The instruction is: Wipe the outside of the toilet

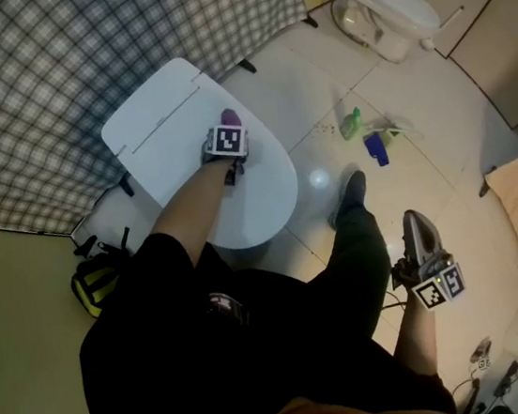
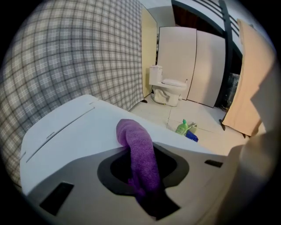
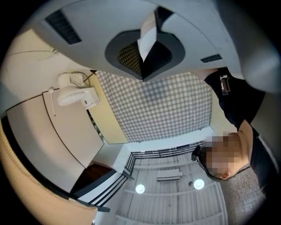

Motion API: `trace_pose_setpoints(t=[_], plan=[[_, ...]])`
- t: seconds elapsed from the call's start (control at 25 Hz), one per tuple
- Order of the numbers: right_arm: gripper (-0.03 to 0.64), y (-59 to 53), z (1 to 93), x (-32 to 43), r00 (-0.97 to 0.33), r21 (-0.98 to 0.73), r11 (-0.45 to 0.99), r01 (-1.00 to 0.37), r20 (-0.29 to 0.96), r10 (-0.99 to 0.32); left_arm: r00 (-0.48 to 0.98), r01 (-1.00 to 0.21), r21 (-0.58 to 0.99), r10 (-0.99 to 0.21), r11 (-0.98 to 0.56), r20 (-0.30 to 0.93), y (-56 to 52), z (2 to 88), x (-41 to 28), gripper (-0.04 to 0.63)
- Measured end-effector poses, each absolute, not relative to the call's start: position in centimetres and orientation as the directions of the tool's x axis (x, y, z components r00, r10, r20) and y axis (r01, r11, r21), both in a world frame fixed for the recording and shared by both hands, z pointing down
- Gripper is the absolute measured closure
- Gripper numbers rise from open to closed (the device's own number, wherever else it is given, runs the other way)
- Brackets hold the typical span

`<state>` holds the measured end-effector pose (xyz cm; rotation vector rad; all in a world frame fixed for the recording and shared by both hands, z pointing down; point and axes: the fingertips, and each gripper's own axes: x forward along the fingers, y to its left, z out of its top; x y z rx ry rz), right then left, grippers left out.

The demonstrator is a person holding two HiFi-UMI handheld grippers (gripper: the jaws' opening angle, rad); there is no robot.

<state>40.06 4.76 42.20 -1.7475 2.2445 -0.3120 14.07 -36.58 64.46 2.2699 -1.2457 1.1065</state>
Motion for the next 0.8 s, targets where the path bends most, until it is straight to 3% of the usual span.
trace_pose_setpoints(t=[0.28, 0.52, 0.64, 0.8], plan=[[0.614, 5.7, 44.8, 45.0, -0.170, -0.376, 0.175, -0.910, -0.048, -0.984, 0.322, -0.819, -0.093, -0.588, -0.566, 0.742, -39.7, 64.2, 19.4, 0.505], [0.614, 4.4, 44.2, 43.6, -0.196, -0.369, 0.205, -0.906, -0.063, -0.979, 0.551, -0.703, 0.111, -0.439, -0.703, 0.709, -36.3, 63.3, 21.1, 0.505], [0.614, 3.2, 42.3, 40.9, -0.237, -0.344, 0.255, -0.904, -0.093, -0.967, 0.567, -0.705, 0.147, -0.427, -0.694, 0.704, -33.3, 62.6, 16.8, 0.506], [0.614, 1.1, 39.1, 35.8, -0.317, -0.296, 0.343, -0.891, -0.135, -0.939, 0.499, -0.749, 0.085, -0.476, -0.657, 0.724, -29.1, 62.7, 7.2, 0.506]])
